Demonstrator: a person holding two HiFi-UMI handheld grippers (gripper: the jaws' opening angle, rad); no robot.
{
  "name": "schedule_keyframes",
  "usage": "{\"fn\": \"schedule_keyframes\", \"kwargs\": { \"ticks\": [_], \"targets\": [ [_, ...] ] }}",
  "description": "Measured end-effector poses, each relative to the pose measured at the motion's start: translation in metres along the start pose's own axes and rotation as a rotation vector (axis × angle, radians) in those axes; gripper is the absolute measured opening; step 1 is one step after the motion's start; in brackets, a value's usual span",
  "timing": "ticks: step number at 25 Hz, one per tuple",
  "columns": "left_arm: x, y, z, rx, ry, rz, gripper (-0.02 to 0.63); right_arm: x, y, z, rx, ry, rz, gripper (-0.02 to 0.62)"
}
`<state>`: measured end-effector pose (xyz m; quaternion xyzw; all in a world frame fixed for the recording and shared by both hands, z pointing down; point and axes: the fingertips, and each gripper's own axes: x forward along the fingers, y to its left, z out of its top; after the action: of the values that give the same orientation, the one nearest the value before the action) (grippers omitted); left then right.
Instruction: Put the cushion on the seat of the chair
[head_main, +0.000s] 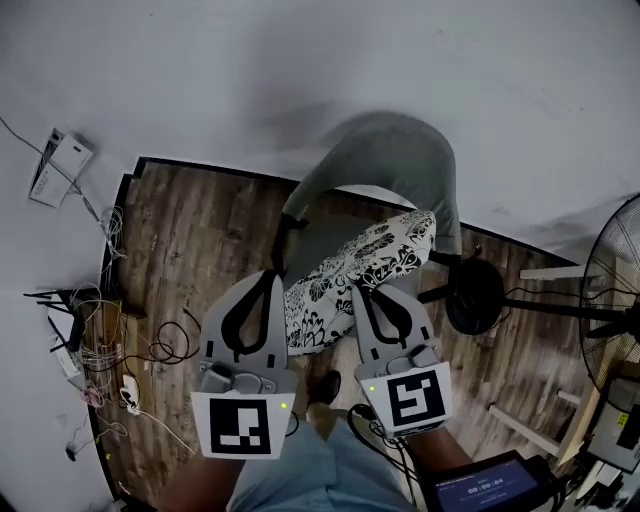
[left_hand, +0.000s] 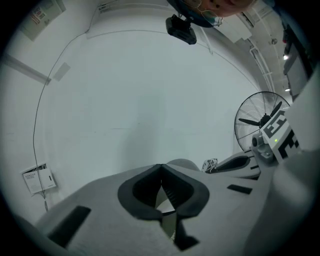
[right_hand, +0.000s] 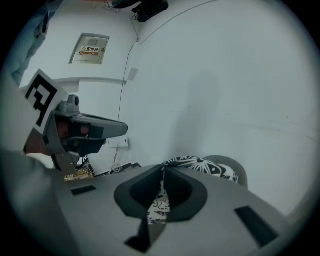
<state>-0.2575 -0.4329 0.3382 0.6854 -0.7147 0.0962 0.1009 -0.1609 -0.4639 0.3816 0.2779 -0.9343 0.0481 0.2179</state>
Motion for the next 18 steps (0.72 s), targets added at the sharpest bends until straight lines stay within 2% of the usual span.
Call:
{"fn": "schedule_keyframes", "kwargs": {
  "ticks": [3,8,13,18],
  "targets": [
    [0.018,0.017,-0.019,-0.015,0.039,0.004,0.009,0.036,0.010,-0.024,-0.034,0.065,0.055,0.015],
    [0.052,0.035,-0.066,-0.049,0.136,-0.006,0.009,0.090,0.010,-0.090,-0.097,0.190,0.151,0.015],
    [0.066,0.050,-0.098,-0.094,0.184,0.002,0.009,0.117,0.002,-0.129,-0.110,0.281,0.161,0.015],
    [0.079,0.051,-0.103,-0.102,0.197,-0.019,0.009,0.128,-0.007,-0.140,-0.113,0.334,0.157,0.017]
  ]
}}
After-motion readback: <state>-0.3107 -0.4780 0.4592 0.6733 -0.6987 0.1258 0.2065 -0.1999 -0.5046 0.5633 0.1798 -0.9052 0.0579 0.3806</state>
